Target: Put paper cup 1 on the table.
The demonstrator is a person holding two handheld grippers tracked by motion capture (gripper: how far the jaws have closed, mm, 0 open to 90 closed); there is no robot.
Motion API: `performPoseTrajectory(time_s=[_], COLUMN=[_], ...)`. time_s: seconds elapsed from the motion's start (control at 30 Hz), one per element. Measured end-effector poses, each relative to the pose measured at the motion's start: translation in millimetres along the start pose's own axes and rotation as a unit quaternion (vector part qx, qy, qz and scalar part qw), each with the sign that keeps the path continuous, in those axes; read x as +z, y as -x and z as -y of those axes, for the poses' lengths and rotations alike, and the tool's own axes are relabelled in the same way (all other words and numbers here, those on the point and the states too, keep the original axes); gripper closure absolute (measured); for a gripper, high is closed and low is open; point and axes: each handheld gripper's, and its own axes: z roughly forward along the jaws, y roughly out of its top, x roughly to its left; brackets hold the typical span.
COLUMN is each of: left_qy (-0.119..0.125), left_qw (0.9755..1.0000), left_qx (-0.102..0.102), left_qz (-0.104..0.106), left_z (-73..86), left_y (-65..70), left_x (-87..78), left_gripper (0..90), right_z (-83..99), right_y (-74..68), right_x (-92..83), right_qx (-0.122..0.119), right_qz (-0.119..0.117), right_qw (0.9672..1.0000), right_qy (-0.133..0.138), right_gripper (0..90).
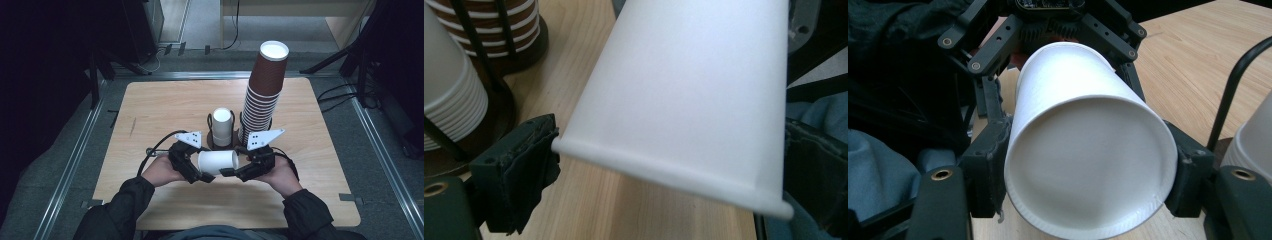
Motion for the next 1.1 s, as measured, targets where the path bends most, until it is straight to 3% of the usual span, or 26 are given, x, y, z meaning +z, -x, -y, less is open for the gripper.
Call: performPoseTrajectory(time_s=[0.2, 0.27, 0.5, 0.63, 0.67, 0.77, 1.0, 1.1], left_qy=[0.016, 0.023, 0.029, 0.023, 0.015, 0.011, 0.004, -0.011], left_qw=[0.9998, 0.9997, 0.9995, 0.9997, 0.9998, 0.9999, 0.9998, 0.9994], left_qx=[-0.005, -0.009, -0.005, -0.005, -0.007, -0.01, -0.012, -0.007], left_qz=[0.009, 0.008, 0.011, 0.008, 0.006, 0.002, -0.018, -0.031], left_z=[-2.4, -2.5, -4.0, -4.4, -3.7, -2.7, 0.2, 0.4], left_y=[2.4, 1.7, 2.1, 1.8, 0.3, -0.8, -2.4, -2.7], left_x=[0.1, -1.9, -7.4, -8.4, -9.7, -12.1, -22.4, -24.4], left_gripper=[8.3, 13.7, 23.2, 23.6, 23.7, 23.6, 23.6, 23.5], right_z=[-0.9, -1.7, -2.1, -2.7, -2.9, -2.9, 0.5, 3.8], right_y=[0.5, 0.7, 1.2, 0.0, -0.9, -2.4, -1.5, 1.5], right_x=[3.3, 4.4, 2.2, 0.6, 0.1, -1.8, 0.0, 3.7], right_qx=[0.008, 0.012, 0.015, 0.01, 0.008, -0.001, -0.003, 0.001], right_qz=[-0.012, -0.017, -0.022, -0.019, -0.011, -0.007, 0.012, 0.029], right_qw=[0.9998, 0.9995, 0.9992, 0.9993, 0.9996, 0.9999, 0.9993, 0.9977], right_qy=[0.014, 0.022, 0.03, 0.03, 0.025, 0.014, -0.034, -0.061], right_gripper=[33.2, 33.2, 34.3, 30.9, 24.1, 21.2, 21.1, 21.8])
